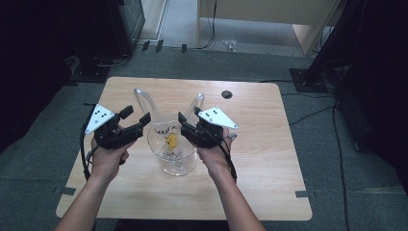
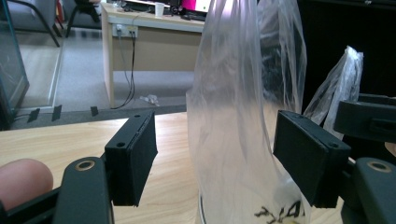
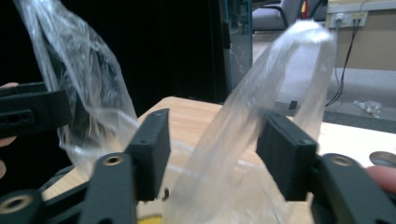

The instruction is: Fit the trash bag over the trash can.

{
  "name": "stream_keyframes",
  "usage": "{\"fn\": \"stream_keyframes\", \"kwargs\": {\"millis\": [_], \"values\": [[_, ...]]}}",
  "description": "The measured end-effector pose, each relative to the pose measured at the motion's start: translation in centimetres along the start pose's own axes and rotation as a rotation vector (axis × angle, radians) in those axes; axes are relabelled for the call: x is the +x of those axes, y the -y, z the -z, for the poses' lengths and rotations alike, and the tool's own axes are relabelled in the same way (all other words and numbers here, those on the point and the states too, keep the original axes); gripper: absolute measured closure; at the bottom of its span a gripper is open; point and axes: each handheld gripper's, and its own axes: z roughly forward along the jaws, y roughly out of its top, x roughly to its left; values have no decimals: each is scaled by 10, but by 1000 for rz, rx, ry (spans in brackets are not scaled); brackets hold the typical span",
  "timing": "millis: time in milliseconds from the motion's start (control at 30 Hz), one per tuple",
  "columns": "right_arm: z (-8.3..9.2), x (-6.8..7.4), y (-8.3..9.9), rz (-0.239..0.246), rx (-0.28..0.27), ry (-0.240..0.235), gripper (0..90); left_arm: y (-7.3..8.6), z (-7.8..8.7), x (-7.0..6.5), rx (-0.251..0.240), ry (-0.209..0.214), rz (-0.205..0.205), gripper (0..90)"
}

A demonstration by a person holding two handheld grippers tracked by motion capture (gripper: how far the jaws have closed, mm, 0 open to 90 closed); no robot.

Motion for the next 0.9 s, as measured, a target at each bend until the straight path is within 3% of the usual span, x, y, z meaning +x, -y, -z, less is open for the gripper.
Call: {"fn": "stream_keyframes", "kwargs": {"millis": [133, 200, 267, 400, 467, 567, 700, 900], "values": [[-5, 7, -4, 24, 5, 10, 753, -8, -5, 2, -11, -10, 0, 296], [-5, 7, -4, 31, 15, 0, 832, -12, -7, 3, -15, -14, 0, 308], [-4, 6, -3, 41, 26, -3, 890, -13, -10, 5, -23, -17, -3, 388], [3, 2, 1, 54, 34, -12, 900, -9, -7, 6, -13, -18, -34, 689], [7, -2, 4, 65, 36, -5, 900, -5, -4, 5, 12, -8, -38, 772], [17, -8, 9, 69, 52, 12, 900, 5, 4, 7, 53, -6, -42, 810], [31, -16, 23, 75, 79, 36, 900, 23, 15, 13, 101, 0, -16, 861], [44, -17, 49, 92, 126, 47, 900, 53, 28, 9, 188, 81, 29, 891]]}}
